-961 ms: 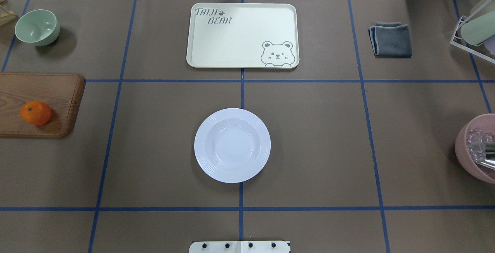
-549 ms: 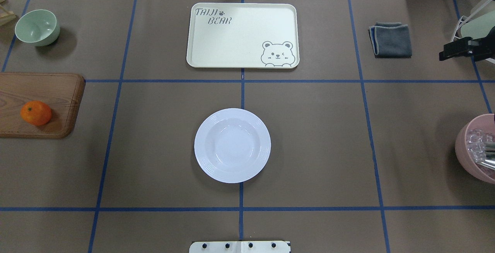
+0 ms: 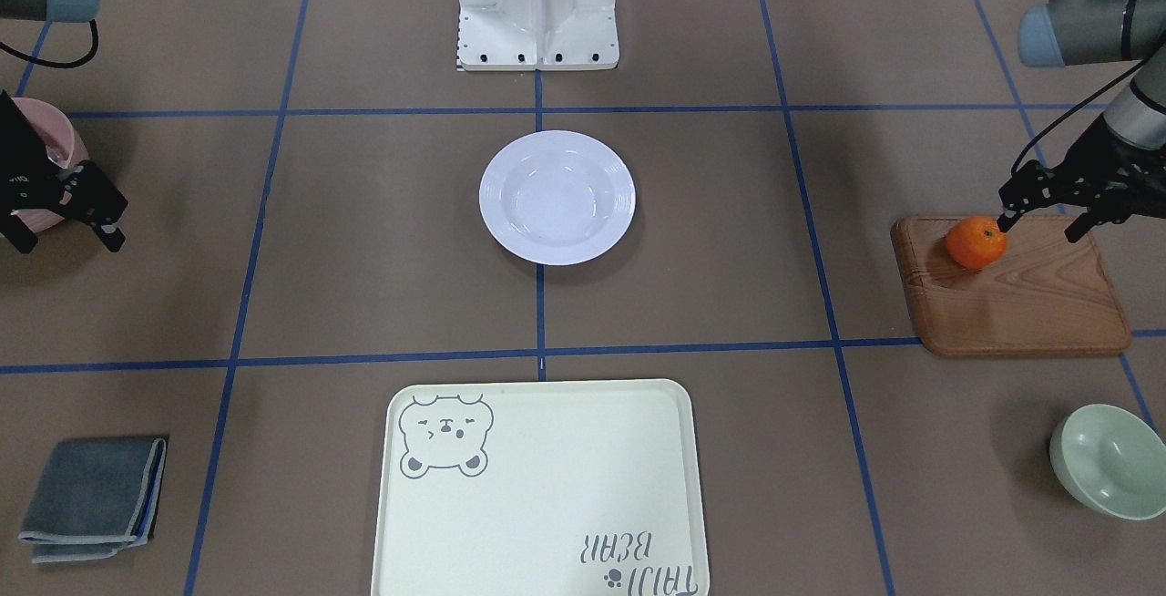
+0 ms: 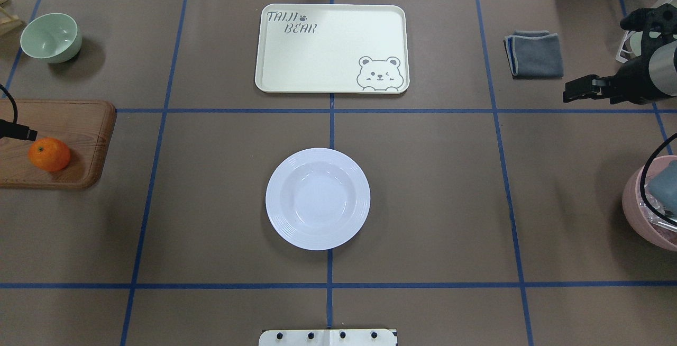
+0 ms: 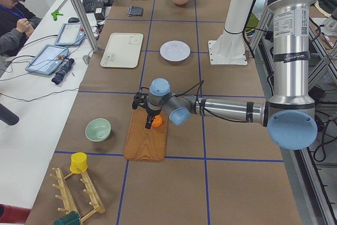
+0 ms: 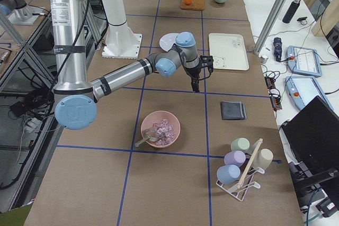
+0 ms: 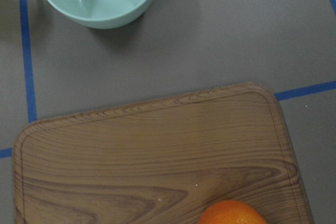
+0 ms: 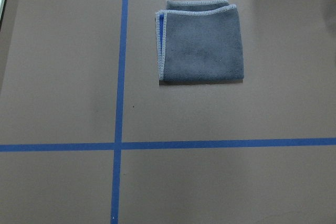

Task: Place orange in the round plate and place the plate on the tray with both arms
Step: 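Lower the left gripper onto the orange on the wooden tray and grasp it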

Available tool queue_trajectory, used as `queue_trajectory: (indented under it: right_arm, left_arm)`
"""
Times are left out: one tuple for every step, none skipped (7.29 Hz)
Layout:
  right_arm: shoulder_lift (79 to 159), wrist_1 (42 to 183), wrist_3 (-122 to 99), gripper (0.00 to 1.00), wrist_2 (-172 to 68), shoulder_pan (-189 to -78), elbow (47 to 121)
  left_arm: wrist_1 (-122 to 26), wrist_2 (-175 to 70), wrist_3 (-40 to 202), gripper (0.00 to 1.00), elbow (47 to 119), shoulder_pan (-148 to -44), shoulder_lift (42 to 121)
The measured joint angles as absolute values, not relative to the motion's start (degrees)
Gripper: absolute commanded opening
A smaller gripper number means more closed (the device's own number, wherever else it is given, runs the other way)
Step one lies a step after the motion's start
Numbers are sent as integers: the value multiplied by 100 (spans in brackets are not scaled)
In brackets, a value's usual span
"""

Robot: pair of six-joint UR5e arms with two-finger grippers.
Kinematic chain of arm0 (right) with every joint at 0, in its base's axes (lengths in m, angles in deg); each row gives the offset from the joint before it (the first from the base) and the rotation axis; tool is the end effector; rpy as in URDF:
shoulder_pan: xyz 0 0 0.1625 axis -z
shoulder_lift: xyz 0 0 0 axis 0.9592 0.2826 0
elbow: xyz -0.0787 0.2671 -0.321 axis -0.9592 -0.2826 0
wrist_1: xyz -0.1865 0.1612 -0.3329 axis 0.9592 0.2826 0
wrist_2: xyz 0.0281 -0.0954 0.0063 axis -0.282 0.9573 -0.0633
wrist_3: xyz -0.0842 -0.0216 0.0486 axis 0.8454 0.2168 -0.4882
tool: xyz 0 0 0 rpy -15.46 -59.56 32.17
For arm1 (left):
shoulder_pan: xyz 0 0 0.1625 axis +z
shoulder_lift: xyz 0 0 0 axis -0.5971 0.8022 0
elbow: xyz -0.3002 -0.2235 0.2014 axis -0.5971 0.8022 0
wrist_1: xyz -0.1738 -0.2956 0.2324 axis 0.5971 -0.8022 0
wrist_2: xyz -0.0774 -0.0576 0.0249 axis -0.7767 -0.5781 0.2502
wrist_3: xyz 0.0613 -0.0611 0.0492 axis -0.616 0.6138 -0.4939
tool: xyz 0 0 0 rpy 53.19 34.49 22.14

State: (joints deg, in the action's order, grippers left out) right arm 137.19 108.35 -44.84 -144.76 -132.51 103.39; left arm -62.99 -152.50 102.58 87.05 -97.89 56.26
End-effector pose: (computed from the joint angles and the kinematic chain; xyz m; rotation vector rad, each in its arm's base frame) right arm -0.1834 -0.4797 0.4273 0.2676 -0.7843 0.1436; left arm 0.1613 -0.4619 0.5870 0.2966 0.8203 0.0717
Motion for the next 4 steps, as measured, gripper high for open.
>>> queue_trajectory:
  right_arm:
    - [13720,10836,-4489,100,-14466,-13238,10339]
    - [13721,10834,-4490,100,-14455,-13234,10339]
    - [13724,10832,-4491,100,-14438,-13232,10339]
    - [13727,10832,-4491,100,-14428,-13227,10339]
  left_arm:
    - [-6343,-15090,10520,99,8698,-9515,5638]
    - [-6360,-15012,10661,99,8685,-9336,5644]
    - [-6365,-14983,10715,98,8659,-9236,5643]
    - [-6367,-14973,10725,98,8605,-9179,5643]
